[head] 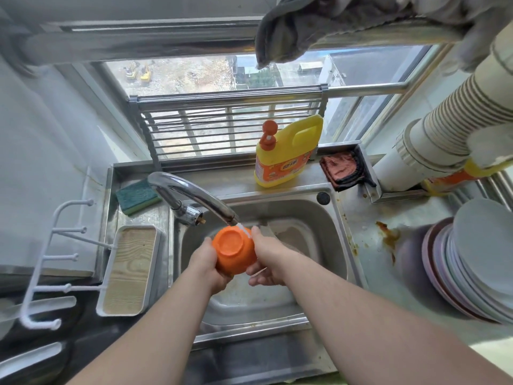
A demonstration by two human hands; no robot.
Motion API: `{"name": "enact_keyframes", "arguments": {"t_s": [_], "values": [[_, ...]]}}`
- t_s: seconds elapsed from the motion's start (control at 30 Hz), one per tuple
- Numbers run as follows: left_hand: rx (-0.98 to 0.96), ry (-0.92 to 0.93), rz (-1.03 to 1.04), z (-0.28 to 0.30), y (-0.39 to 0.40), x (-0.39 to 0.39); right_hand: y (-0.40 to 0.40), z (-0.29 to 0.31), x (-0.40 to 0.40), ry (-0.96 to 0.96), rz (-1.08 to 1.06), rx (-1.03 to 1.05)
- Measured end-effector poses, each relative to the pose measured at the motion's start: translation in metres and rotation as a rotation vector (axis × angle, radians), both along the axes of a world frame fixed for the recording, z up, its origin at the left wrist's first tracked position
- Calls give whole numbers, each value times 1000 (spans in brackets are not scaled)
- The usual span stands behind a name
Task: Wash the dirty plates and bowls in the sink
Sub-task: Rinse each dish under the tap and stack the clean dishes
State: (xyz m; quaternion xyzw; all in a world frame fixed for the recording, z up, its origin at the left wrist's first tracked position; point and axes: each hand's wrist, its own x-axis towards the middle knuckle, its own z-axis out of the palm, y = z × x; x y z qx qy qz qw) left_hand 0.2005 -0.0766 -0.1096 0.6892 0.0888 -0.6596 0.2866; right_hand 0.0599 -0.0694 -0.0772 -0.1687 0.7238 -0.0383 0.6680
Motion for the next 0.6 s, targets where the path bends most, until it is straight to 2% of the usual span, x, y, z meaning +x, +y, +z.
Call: {"name": "enact_keyframes", "arguments": {"t_s": [0.1,0.17,0.23,0.33,0.47,0.6], "values": [[-102,70,24,-7,0,11,-3,3,5,-10,-10,-32],[-148,152,9,-6,1,12,-4,7,3,-44,-99,-7],[-171,158,-17,0,1,9,-4,10,3,-80,-190,1],[-167,141,-87,0,3,2,-2,4,5,-59,-224,-132],[-66,76,-287,1,12,-11,1,-7,-2,48,-246,-346],[-219,94,-281,0,18,-24,6,-12,-18,37,-322,-422]]}}
